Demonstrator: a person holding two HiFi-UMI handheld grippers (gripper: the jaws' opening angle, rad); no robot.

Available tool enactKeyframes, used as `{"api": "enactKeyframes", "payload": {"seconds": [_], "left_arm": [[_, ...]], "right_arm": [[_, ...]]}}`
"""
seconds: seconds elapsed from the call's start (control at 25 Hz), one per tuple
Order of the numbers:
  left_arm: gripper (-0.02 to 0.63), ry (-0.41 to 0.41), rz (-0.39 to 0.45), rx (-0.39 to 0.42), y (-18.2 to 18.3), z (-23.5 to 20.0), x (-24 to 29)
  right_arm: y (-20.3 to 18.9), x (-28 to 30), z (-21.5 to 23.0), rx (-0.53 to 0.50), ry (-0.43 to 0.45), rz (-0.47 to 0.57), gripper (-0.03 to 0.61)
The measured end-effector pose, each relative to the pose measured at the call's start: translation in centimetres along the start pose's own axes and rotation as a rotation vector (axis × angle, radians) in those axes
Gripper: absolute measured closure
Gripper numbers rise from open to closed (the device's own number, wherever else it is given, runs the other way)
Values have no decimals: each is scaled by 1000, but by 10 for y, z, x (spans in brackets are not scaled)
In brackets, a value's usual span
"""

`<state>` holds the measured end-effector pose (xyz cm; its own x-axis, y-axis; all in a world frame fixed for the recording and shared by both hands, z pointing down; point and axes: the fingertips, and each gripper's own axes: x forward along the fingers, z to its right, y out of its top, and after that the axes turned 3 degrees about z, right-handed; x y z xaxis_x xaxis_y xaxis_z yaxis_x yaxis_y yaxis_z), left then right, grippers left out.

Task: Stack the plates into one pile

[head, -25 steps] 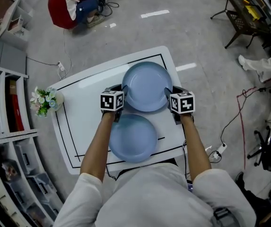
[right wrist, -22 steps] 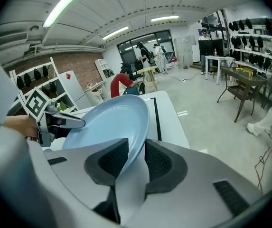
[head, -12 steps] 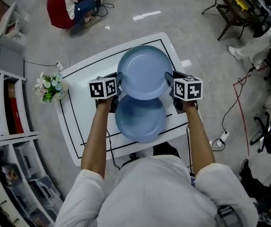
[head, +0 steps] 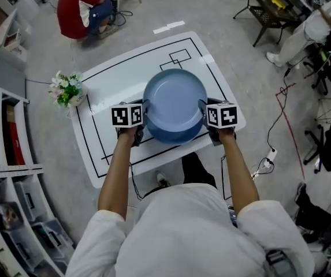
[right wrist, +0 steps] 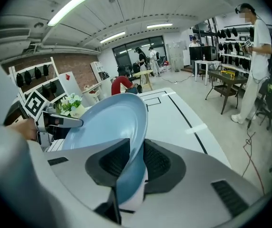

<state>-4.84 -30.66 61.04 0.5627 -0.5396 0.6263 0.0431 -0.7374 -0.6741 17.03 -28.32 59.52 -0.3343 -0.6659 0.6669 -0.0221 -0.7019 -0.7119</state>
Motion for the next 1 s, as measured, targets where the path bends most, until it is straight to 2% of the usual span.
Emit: {"api": "enactKeyframes", "payload": {"seconds": [0.24,0.52,0.64,0.88,1.0], "left_arm": [[538,-1,-72,41,-54,9,-13],[528,25,-81,103,-70,10,-12],[511,53,-45,128,-67,4,-12],[499,91,98,150,-46,-1,-43],[499,87,164,183,-35,5,-67]], "right_arm": [[-60,-11,-9,-3,-31,-88,476],[-83,-6,-5,-18,-71,-115,469],[-79,-3,0,-53,-97,-96,462],[-48,-32,7,-62,-125,-9,460],[-37,-60,4,-66,-166,59,510]]}}
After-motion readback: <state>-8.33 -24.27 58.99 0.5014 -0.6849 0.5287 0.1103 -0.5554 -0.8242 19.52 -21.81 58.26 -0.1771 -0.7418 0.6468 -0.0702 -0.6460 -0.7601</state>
